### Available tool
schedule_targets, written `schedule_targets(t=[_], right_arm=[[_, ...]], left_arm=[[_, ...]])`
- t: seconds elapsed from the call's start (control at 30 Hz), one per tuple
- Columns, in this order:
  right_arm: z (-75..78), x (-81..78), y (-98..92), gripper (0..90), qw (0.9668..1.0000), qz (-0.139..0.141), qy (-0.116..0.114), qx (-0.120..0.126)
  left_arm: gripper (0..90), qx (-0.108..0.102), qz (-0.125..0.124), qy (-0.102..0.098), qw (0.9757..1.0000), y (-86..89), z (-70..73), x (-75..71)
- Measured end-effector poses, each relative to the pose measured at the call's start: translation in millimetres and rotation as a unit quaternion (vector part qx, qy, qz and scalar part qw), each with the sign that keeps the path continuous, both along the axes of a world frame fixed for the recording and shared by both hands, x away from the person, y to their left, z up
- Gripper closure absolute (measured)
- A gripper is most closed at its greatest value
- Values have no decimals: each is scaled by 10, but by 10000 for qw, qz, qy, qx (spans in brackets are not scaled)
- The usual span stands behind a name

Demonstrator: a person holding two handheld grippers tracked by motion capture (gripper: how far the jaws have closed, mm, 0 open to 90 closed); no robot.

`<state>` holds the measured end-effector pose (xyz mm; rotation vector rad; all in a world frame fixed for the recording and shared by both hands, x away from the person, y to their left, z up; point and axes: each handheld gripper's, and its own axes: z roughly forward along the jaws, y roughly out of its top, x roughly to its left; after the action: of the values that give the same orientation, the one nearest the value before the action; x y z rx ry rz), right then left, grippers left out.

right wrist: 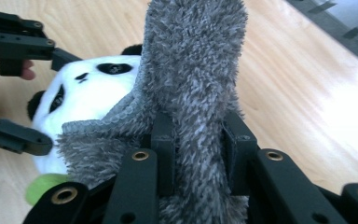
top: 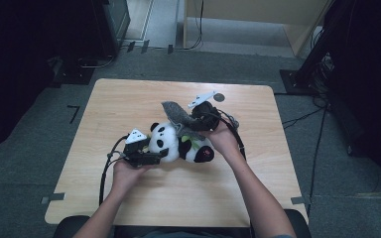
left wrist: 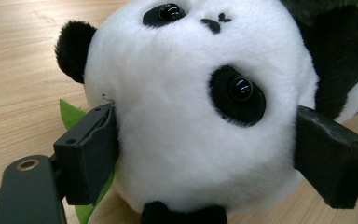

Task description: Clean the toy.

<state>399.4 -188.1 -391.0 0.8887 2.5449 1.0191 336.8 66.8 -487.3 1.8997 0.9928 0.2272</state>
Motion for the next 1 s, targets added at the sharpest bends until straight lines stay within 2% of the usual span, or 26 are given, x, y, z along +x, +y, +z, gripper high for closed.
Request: schedule_targets(t=[0.1, 0.27, 0.3, 0.37, 0.43, 0.47, 0.57, 0.6, 0.63, 0.67, 0.77, 0.8, 0.83, 0.93, 1.0], right_arm=[[37, 1, -65, 718, 9999, -121, -85, 12], [102, 24, -208, 723, 9994, -333, -60, 83], [116, 25, -231, 724, 9993, -345, -66, 125], [163, 15, -273, 728, 9986, -379, -7, 365], [205, -16, -273, 729, 9982, -354, -31, 489], [250, -67, -243, 729, 9984, -275, -118, 481], [283, -127, -200, 729, 9986, -149, -139, 489], [297, -181, -154, 729, 9984, 5, -50, 565], [297, -181, -154, 729, 9984, 5, -50, 565], [274, -237, -96, 730, 9981, 166, 34, 599], [206, -277, -28, 730, 9977, 314, 203, 563], [156, -294, 7, 730, 9975, 377, 283, 525], [44, -307, 57, 731, 9971, 447, 400, 462], [-36, -304, 70, 730, 9968, 447, 421, 512], [-67, -279, 39, 727, 9971, 401, 355, 539]], left_arm=[[143, 13, -12, 0, 10000, 2, -3, -1], [142, 28, -20, -18, 10000, -1, -7, -5], [143, 34, -25, -21, 10000, -1, -8, -5], [142, 23, -20, -25, 10000, -2, -10, -5], [142, 26, -20, -29, 10000, 1, -11, -2], [143, 30, -26, -28, 10000, 2, -10, -2], [142, 27, -18, -23, 10000, 1, -8, -3], [142, 19, -12, -20, 10000, 1, -7, -2], [142, 1, -3, -13, 10000, 0, -7, -1], [142, -6, 0, -5, 10000, -2, -6, 1], [142, 40, 7, 21, 10000, -6, 4, 6], [142, 53, 10, 25, 10000, -10, 6, 6], [142, 72, 8, 41, 10000, -13, 10, 3], [144, 125, -7, 16, 9999, -20, 9, -4], [147, 118, -1, 11, 9999, -21, 8, -4]])
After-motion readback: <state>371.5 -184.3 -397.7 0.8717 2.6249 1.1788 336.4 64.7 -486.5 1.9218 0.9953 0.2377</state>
